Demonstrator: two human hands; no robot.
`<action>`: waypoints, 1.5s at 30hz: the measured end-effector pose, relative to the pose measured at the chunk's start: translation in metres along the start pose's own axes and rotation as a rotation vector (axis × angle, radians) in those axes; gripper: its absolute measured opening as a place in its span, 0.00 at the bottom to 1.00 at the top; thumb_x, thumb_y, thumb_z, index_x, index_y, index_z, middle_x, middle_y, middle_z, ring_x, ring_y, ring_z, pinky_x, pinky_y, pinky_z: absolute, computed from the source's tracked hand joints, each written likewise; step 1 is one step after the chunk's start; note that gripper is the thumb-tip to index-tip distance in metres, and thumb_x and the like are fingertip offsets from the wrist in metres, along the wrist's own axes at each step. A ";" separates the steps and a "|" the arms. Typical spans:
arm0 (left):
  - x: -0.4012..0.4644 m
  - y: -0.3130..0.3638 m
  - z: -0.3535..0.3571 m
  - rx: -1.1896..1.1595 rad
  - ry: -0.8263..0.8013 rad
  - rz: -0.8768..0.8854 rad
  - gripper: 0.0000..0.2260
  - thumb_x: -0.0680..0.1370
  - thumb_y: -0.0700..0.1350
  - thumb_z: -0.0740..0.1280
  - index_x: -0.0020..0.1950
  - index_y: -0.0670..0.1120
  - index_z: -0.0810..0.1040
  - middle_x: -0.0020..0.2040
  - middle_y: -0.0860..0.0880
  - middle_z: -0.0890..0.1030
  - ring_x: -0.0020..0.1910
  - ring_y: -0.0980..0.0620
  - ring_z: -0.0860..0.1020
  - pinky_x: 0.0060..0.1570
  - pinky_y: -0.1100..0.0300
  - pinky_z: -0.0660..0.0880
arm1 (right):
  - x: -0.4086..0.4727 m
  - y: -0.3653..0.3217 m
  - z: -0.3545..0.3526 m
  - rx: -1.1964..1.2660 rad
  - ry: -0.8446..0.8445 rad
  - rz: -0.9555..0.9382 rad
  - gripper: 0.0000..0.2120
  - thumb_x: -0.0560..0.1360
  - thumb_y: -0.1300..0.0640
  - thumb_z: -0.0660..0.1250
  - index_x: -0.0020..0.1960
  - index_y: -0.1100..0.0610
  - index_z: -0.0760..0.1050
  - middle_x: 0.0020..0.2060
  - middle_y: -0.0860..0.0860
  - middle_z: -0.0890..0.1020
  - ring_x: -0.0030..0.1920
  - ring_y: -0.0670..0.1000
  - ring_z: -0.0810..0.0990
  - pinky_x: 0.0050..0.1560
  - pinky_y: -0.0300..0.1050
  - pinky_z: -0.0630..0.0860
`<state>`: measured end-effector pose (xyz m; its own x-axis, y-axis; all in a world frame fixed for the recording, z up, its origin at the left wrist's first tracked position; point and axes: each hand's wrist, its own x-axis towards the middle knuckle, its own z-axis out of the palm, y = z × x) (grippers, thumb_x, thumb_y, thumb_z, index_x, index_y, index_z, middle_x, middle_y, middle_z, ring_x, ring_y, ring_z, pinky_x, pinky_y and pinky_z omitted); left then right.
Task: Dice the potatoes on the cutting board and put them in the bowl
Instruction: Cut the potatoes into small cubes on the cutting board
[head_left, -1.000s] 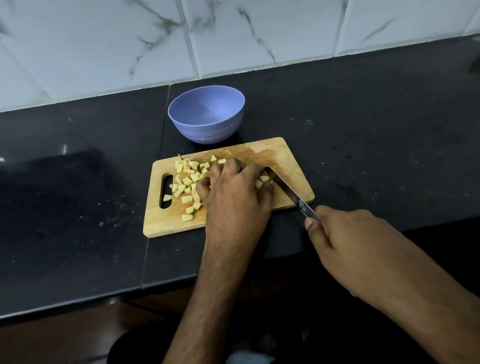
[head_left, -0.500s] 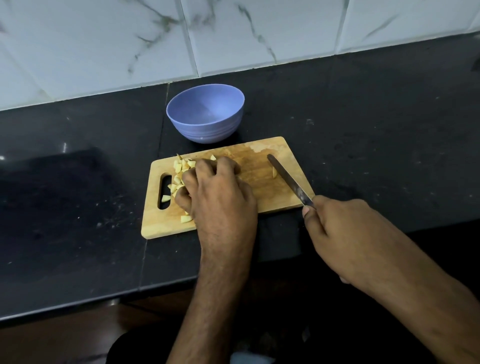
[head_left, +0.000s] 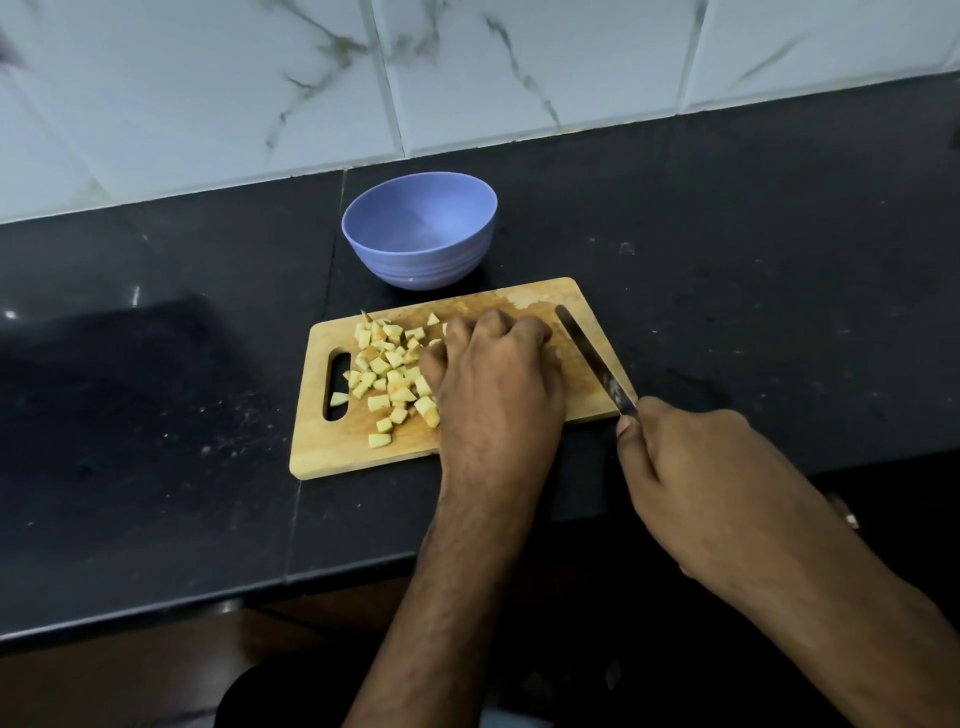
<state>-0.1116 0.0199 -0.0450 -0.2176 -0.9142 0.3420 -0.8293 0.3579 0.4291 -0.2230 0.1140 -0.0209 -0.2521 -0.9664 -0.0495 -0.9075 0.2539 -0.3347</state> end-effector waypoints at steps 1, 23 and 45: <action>0.000 -0.001 0.001 -0.017 0.008 -0.003 0.09 0.81 0.51 0.65 0.60 0.55 0.80 0.58 0.55 0.77 0.64 0.52 0.68 0.66 0.48 0.59 | -0.001 0.001 0.001 -0.007 0.014 -0.002 0.13 0.83 0.46 0.49 0.50 0.49 0.70 0.31 0.47 0.77 0.26 0.45 0.77 0.27 0.37 0.74; -0.015 0.004 -0.008 0.073 0.007 0.127 0.12 0.80 0.43 0.65 0.61 0.52 0.81 0.51 0.52 0.85 0.59 0.48 0.76 0.59 0.48 0.67 | -0.002 0.003 0.003 0.013 0.031 -0.046 0.14 0.84 0.47 0.49 0.55 0.50 0.71 0.33 0.45 0.74 0.28 0.43 0.75 0.28 0.34 0.66; -0.013 0.004 -0.010 0.049 -0.018 0.125 0.11 0.82 0.44 0.64 0.63 0.52 0.79 0.55 0.53 0.82 0.59 0.51 0.73 0.59 0.52 0.66 | -0.002 0.004 0.003 0.004 0.000 -0.041 0.14 0.84 0.46 0.49 0.56 0.50 0.71 0.34 0.46 0.75 0.29 0.43 0.73 0.28 0.35 0.65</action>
<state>-0.1070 0.0352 -0.0395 -0.3294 -0.8666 0.3748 -0.8192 0.4597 0.3430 -0.2249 0.1163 -0.0246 -0.2143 -0.9761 -0.0356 -0.9157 0.2135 -0.3404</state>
